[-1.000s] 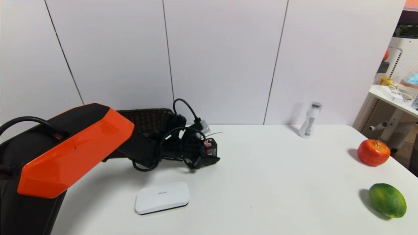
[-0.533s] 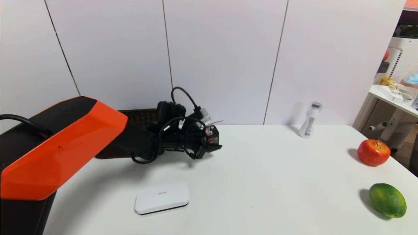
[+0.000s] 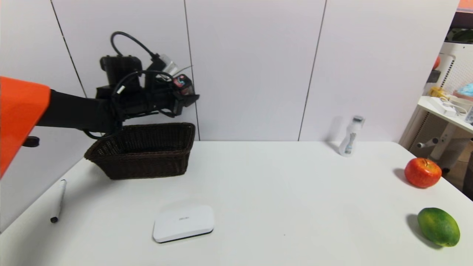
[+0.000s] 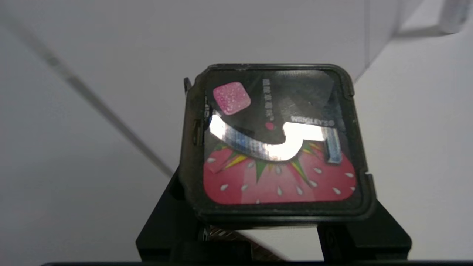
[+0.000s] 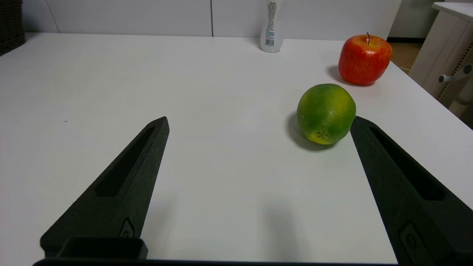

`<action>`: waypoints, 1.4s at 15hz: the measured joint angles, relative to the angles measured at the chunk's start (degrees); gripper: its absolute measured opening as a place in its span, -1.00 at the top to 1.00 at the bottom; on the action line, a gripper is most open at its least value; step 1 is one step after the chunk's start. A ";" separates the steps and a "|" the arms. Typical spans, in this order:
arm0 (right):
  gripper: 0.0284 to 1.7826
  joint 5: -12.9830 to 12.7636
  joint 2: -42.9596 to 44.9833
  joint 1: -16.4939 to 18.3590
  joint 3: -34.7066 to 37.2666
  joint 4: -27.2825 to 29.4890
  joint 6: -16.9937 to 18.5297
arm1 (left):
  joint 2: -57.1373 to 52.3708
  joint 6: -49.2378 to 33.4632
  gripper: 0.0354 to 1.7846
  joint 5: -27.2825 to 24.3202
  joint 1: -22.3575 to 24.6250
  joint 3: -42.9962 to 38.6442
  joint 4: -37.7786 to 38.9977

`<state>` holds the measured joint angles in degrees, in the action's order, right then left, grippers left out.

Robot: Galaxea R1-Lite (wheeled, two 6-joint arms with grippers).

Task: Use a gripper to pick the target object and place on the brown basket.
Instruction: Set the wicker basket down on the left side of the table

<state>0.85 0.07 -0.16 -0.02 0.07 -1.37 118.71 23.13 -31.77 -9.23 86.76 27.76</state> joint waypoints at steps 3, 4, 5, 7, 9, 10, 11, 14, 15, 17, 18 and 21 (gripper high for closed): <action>-0.90 0.00 0.00 0.00 0.00 0.02 -0.04 | -2.78 0.55 0.16 0.21 6.40 -3.39 -7.36; -0.90 0.00 0.00 0.00 0.00 0.02 -0.04 | -3.25 0.66 0.16 0.24 7.61 -4.95 -8.63; -0.90 0.00 0.00 0.00 0.00 0.02 -0.04 | -3.55 0.66 0.16 0.24 8.63 -6.64 -9.57; -0.90 0.02 0.00 0.00 0.00 0.00 -0.04 | -3.58 0.72 0.16 0.38 9.67 -8.23 -12.74; -0.90 0.00 0.00 0.00 0.00 0.02 -0.01 | -3.50 0.83 -0.06 0.40 9.80 -8.92 -15.19; -0.90 0.00 0.00 -0.02 0.00 0.00 -0.01 | -3.45 0.74 -0.16 0.43 9.89 -9.06 -15.36; -0.90 0.02 0.00 -0.02 0.00 0.02 -0.01 | -3.50 0.57 -0.25 0.43 10.02 -9.17 -15.80; -0.90 0.00 0.00 0.00 0.00 0.00 -0.06 | -4.77 0.79 -0.47 0.40 9.94 -9.81 -19.96; -0.90 0.00 0.00 0.00 0.00 0.02 -0.04 | -6.01 0.77 -0.52 0.43 9.97 -10.44 -21.31; -0.90 0.00 0.00 0.00 0.00 0.02 -0.04 | -10.41 0.60 -0.60 0.51 10.02 -13.45 -24.15; -0.90 -0.01 0.00 0.00 0.00 0.02 -0.04 | -14.06 0.38 -0.64 0.60 10.02 -16.36 -25.70; -0.90 0.00 0.00 0.00 0.00 0.02 -0.01 | -29.75 -1.91 -0.73 1.26 10.41 -28.61 -28.60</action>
<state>0.85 0.07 -0.16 -0.02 0.10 -1.38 88.97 21.21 -30.51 1.18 58.15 -0.84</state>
